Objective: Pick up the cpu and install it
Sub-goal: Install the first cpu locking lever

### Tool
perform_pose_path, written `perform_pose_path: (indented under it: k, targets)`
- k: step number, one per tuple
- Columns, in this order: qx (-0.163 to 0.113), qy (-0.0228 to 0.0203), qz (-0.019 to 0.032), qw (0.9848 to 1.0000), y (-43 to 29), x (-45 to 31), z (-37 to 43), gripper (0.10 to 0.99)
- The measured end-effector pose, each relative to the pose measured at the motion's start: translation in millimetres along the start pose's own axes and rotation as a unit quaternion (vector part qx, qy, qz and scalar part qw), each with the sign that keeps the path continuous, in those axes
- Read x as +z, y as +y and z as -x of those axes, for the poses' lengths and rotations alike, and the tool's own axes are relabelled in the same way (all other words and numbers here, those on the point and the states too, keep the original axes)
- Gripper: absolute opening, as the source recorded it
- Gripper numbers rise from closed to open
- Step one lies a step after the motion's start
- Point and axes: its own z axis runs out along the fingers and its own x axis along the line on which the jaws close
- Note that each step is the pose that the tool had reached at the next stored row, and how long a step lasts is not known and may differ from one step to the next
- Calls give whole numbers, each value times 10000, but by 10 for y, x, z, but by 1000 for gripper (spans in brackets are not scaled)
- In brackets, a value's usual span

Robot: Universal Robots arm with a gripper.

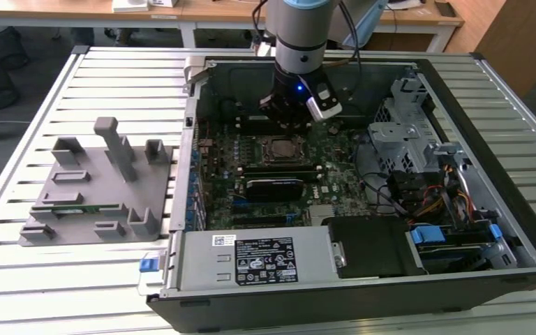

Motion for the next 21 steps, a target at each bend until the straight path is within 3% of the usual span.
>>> perform_pose_path:
  k: [3,17,21]
  targets:
    - [0,-1,-21,10000,1,13,1,106]
    - [-1,-3,-21,10000,4,-18,3,106]
    - [-2,1,-68,10000,0,5,1,106]
